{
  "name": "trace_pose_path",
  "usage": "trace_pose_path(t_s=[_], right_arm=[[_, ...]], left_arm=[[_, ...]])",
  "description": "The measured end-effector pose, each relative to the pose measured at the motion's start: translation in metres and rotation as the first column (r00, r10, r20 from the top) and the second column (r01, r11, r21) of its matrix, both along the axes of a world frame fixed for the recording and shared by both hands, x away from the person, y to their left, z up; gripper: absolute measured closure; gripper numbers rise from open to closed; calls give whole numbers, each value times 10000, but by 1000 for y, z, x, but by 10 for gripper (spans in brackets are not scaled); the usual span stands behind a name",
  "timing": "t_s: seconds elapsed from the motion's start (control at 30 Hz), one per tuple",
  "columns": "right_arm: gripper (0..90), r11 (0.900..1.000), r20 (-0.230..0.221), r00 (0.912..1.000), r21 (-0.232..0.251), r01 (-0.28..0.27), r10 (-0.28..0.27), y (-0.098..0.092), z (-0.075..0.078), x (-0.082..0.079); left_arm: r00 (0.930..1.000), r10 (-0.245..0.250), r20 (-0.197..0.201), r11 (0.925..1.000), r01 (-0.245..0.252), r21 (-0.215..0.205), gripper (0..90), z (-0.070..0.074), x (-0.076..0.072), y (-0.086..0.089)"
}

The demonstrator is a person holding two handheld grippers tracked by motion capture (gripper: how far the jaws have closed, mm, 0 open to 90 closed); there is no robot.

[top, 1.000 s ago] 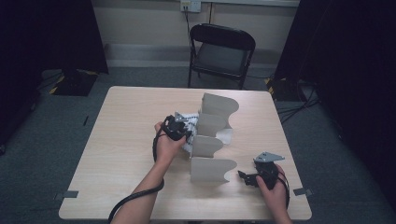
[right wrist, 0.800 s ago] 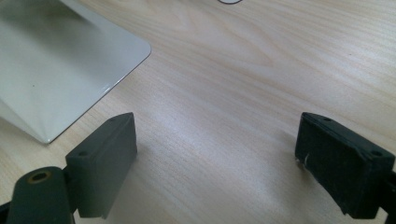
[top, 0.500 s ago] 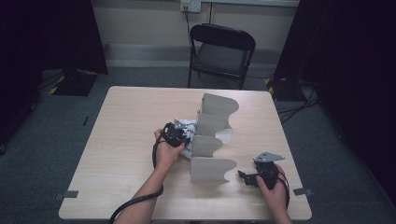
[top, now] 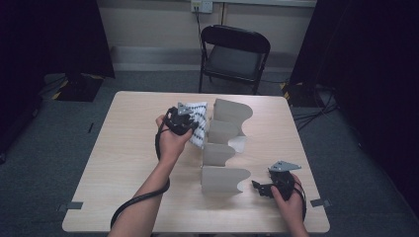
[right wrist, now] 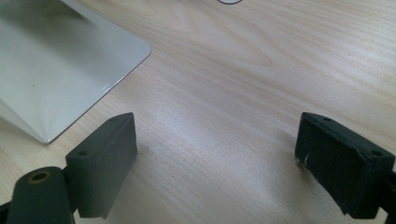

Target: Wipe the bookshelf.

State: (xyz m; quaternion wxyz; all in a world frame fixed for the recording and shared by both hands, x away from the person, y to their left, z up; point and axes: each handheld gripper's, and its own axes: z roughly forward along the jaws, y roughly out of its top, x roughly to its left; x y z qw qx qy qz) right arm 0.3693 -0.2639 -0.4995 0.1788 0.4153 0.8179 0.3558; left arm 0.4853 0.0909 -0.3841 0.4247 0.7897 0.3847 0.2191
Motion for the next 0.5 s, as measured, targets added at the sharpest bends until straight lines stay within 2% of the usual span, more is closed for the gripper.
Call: trace_pose_path(t_s=[0.07,0.17,0.3,0.5], right_arm=[[120,10000,0,10000,0,-2,2,0,0,0],[120,10000,-1,10000,2,0,0,0,0,0],[120,10000,-2,10000,2,1,-1,0,0,0],[120,10000,-2,10000,1,-1,1,0,0,0]], left_arm=[[9997,-127,223,9998,124,125,791,8,1,-5],[9991,-288,300,9993,281,231,792,12,2,-12],[9987,-467,193,9978,457,474,793,6,3,-18],[9983,-570,-104,9960,576,678,793,-12,3,-21]])
